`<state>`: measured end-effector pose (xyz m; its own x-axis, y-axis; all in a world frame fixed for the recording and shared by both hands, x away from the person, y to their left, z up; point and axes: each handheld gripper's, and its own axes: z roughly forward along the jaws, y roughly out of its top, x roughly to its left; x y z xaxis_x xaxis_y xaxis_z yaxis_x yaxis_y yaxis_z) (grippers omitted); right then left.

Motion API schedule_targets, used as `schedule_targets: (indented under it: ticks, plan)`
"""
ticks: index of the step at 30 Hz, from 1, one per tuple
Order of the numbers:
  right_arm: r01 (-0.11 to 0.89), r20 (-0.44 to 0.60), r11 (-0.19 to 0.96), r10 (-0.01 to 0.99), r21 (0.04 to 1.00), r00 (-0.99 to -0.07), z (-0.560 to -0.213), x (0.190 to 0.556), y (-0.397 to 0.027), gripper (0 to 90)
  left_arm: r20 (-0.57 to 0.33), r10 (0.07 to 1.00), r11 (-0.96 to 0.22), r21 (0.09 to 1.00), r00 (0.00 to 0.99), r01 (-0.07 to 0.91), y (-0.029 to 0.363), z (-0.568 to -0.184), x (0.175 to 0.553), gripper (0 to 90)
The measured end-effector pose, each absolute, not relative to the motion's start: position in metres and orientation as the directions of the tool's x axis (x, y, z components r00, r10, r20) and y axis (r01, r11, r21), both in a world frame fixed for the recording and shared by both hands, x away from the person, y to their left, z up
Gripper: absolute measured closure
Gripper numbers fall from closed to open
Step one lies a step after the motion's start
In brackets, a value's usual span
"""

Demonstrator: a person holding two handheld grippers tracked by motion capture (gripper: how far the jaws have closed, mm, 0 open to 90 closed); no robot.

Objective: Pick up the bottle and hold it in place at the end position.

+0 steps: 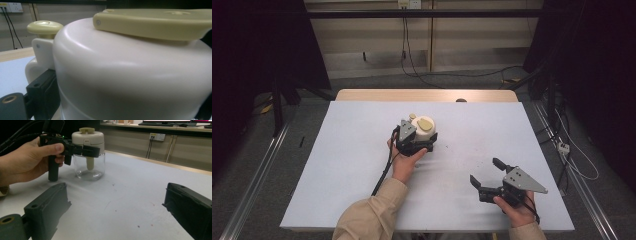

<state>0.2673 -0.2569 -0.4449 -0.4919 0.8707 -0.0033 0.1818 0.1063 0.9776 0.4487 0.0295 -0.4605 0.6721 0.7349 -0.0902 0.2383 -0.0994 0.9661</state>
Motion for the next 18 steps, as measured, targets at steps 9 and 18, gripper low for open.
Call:
schedule_targets:
  ticks: [9,18]
  plan:
    - [0.208,0.006,0.109,0.874,0.972,-0.485,-0.439,0.282,-0.249,5.1,-0.090,0.735,-0.100,0.966,0.672,0.239,0.029,-0.460,0.449,6.7]
    - [0.203,0.025,0.091,0.861,0.975,-0.508,-0.434,0.297,-0.232,5.7,-0.090,0.735,-0.099,0.966,0.672,0.238,0.029,-0.461,0.449,6.7]
